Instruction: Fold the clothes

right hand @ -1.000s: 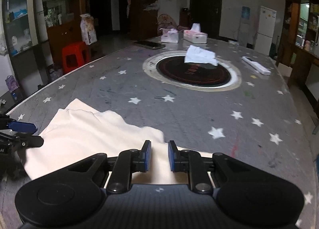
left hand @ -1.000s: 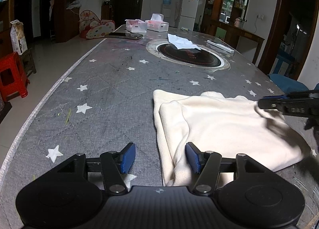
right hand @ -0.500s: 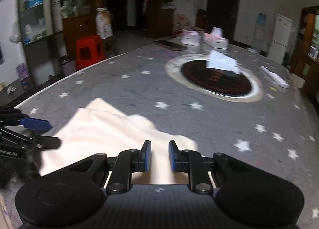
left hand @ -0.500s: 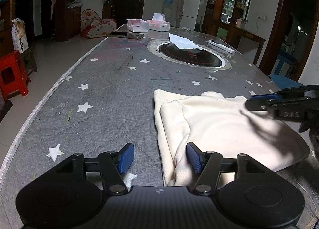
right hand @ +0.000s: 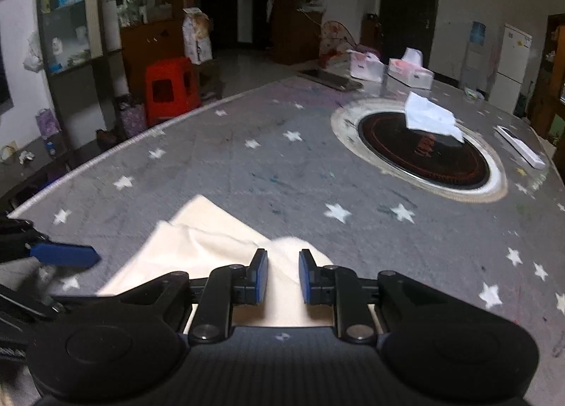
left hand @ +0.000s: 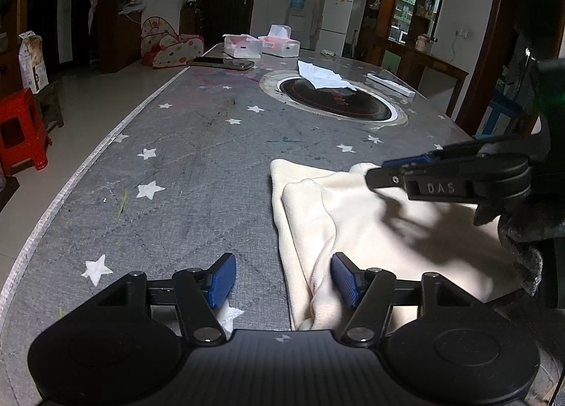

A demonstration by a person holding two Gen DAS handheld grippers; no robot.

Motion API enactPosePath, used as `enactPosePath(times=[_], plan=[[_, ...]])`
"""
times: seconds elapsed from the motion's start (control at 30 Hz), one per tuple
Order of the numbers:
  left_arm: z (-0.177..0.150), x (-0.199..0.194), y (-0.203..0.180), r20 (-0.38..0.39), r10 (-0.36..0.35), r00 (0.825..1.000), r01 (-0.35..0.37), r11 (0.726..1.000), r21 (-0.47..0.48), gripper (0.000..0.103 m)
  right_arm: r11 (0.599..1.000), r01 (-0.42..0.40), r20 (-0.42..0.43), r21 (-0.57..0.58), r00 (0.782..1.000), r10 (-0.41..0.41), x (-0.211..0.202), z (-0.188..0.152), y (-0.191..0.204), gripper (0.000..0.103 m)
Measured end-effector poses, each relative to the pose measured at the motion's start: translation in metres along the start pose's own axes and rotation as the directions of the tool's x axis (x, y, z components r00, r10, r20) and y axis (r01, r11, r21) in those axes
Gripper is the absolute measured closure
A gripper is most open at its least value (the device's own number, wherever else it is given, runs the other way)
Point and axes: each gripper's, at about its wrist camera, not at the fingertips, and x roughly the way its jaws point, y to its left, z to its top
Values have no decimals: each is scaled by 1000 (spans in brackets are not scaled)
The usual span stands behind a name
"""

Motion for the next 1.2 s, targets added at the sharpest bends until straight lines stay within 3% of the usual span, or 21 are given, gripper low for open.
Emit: enactPosePath(times=[0.2, 0.57, 0.73, 0.93, 1.2], plan=[[2, -2, 0, -7, 0, 1000, 0, 1000, -9, 38, 999, -5, -10, -41, 1000, 5, 7, 3, 12, 82], [7, -22, 13, 27, 5, 1000, -3, 998, -70, 27, 979, -69, 26, -190, 997, 76, -71, -26, 41, 76], [11, -28, 23, 25, 8, 1000, -5, 993, -117, 27, 950, -109, 8, -293, 993, 117, -89, -46, 70, 75], [17, -29, 30, 14, -41, 999, 43, 977, -209, 27, 896, -151, 2, -418, 986, 167, -86, -55, 110, 73], [19, -26, 38, -4, -124, 992, 115, 933, -342, 27, 836, -70, 36, -545, 994, 106, -65, -64, 145, 70]])
